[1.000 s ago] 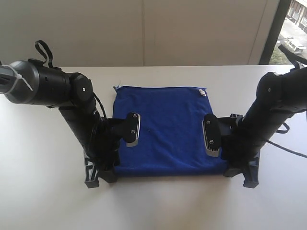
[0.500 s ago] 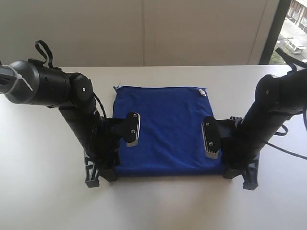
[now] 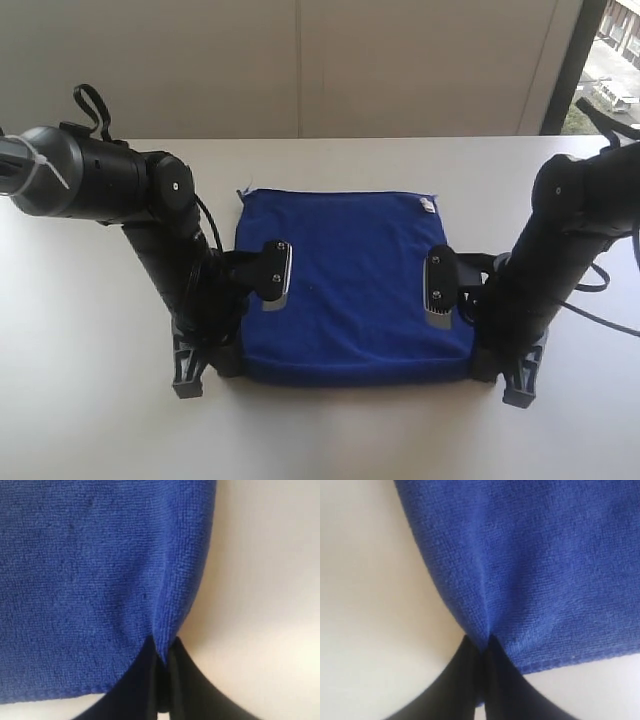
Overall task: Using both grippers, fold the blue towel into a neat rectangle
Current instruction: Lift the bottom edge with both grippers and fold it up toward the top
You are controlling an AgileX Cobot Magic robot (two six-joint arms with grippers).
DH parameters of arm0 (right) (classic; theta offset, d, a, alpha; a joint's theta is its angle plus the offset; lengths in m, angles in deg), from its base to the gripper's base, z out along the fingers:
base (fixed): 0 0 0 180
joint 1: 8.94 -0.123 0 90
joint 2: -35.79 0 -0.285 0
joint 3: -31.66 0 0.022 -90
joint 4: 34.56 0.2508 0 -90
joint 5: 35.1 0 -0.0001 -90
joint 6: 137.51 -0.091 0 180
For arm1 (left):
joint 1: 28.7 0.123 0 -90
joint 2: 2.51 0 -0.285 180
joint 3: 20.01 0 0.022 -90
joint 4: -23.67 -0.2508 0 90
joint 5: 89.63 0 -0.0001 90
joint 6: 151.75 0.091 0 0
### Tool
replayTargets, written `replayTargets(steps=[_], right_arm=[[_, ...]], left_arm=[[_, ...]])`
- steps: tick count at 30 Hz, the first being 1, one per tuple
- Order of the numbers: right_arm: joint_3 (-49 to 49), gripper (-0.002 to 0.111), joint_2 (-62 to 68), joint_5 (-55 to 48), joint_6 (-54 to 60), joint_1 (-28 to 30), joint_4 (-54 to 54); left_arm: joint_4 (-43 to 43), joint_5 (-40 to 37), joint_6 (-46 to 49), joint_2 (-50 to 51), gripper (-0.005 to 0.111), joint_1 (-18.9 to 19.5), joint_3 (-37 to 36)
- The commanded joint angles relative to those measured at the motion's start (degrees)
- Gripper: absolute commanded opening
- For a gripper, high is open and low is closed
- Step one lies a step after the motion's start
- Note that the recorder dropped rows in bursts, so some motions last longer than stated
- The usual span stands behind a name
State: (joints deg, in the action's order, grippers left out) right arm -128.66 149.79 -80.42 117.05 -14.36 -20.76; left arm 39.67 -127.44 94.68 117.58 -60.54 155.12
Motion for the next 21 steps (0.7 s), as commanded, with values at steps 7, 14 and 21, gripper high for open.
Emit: replayTargets(steps=[7, 14, 21], right_arm=[[0.32, 0.000, -8.78, -8.02, -4.38, -2.84, -0.37], [0.32, 0.000, -13.09, -1.71, -13.36, -3.46, -0.61], [0.32, 0.000, -13.23, 7.30, -20.90, -3.46, -0.60]], left_arm=[[0.40, -15.07, -6.55, -5.50, 0.000, -0.25, -0.58], [0.18, -8.67, -6.55, -9.72, 0.000, -0.25, -0.58], [-0.24, 2.28, -6.55, -10.04, 0.000, -0.25, -0.58]])
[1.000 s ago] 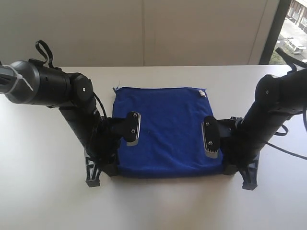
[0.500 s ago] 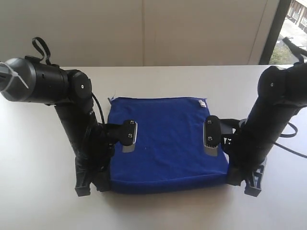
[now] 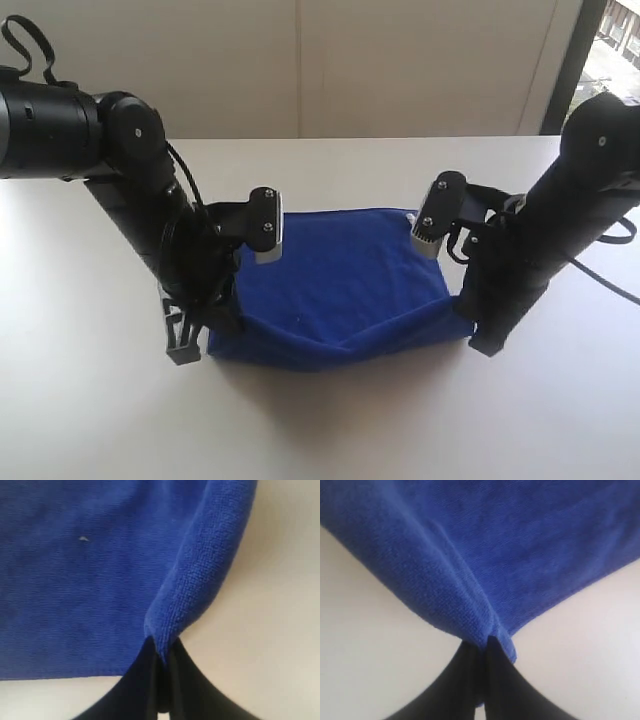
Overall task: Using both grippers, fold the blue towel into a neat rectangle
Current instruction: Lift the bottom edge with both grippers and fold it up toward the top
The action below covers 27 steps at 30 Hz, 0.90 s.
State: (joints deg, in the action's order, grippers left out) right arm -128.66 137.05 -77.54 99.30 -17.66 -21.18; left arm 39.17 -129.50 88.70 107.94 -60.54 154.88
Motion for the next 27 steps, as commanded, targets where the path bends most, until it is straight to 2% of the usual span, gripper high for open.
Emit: replayTargets(steps=[1, 10, 20, 27], right_arm=[[0.32, 0.000, -0.49, 5.95, -4.35, -0.16, -0.18], [0.10, 0.000, -0.25, 18.97, -9.63, -0.16, -0.18], [-5.59, 0.000, 6.22, 20.42, -12.66, -0.16, -0.18], [-10.00, 0.000, 10.76, 21.68, -13.57, -0.16, -0.18]], left_arm=[[0.12, 5.87, -0.57, -0.30, 0.000, -0.25, -0.34], [0.12, 20.00, -0.57, -0.30, 0.000, -0.25, -0.34], [0.12, 24.80, -0.69, 1.12, 0.000, 3.19, -0.34], [0.12, 33.08, -0.47, 3.23, 0.000, 3.87, -0.34]])
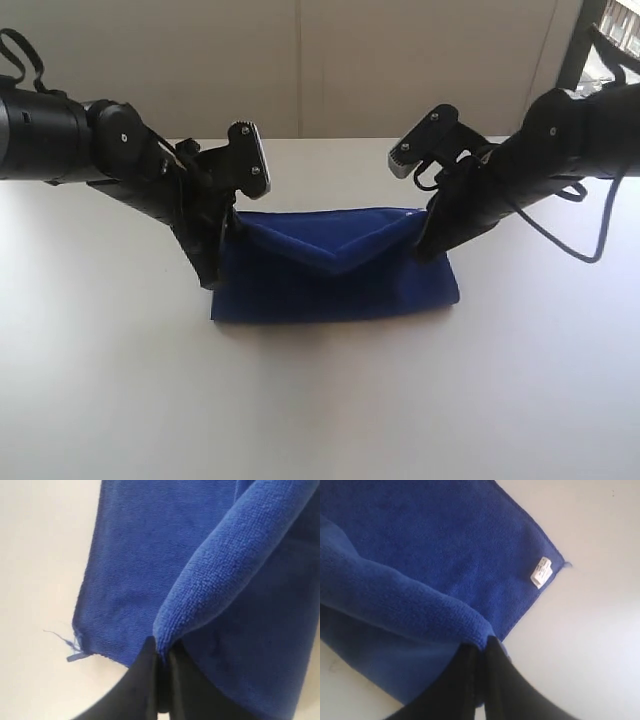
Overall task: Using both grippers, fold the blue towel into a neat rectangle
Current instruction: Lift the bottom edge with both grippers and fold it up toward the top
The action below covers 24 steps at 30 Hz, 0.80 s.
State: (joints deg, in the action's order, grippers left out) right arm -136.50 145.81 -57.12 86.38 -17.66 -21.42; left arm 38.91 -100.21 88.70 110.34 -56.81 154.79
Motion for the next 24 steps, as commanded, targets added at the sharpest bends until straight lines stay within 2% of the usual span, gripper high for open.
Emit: replayTargets(steps=[1, 11, 24], right_arm=[[-2.91, 0.000, 2.58, 1.37, -0.66, -0.16, 0.06], [-8.75, 0.000, 8.22, 3.50, -0.66, -0.16, 0.06], [-13.55, 0.000, 13.35, 4.99, -3.36, 0.87, 0.06]], left_arm=[[0.38, 5.55, -0.47, 1.32, 0.000, 0.13, -0.25], [0.38, 18.09, -0.47, 6.46, 0.000, 0.18, -0.15], [0.38, 26.52, -0.61, 9.56, 0.000, 0.84, 0.72]])
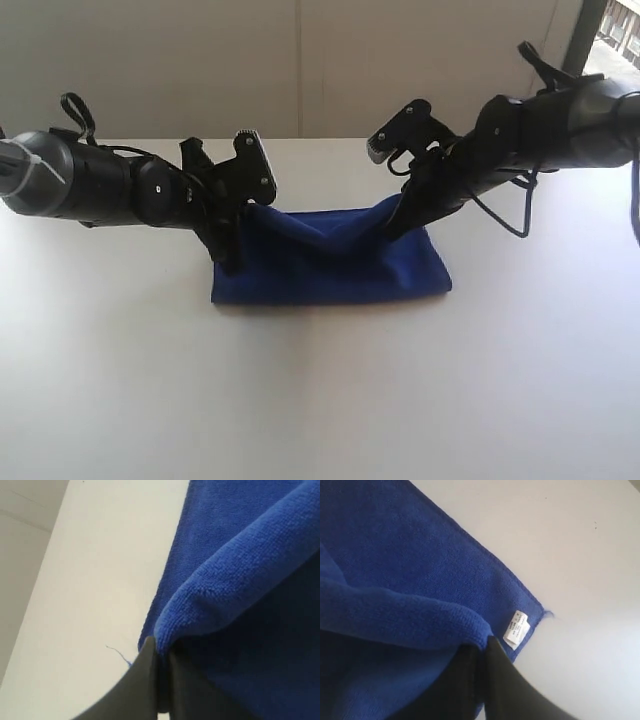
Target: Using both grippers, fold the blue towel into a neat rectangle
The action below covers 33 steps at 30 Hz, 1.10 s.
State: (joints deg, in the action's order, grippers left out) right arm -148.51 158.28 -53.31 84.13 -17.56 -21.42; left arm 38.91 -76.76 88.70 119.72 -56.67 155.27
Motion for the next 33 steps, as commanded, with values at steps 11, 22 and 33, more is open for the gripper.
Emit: replayTargets(steps=[11, 22, 33], right_arm=[[-2.06, 0.000, 2.85, 4.18, -2.22, 1.37, 0.06], [-2.06, 0.000, 6.04, 6.94, -3.50, 1.37, 0.06], [-2.06, 0.023, 6.59, 7.80, -8.65, 1.37, 0.29]], left_arm=[[0.38, 8.03, -3.51, 5.35, 0.000, 1.31, 3.81], [0.38, 6.35, -5.19, 8.51, 0.000, 1.54, 5.54], [0.38, 7.26, -5.19, 8.97, 0.038, 2.69, 5.54]])
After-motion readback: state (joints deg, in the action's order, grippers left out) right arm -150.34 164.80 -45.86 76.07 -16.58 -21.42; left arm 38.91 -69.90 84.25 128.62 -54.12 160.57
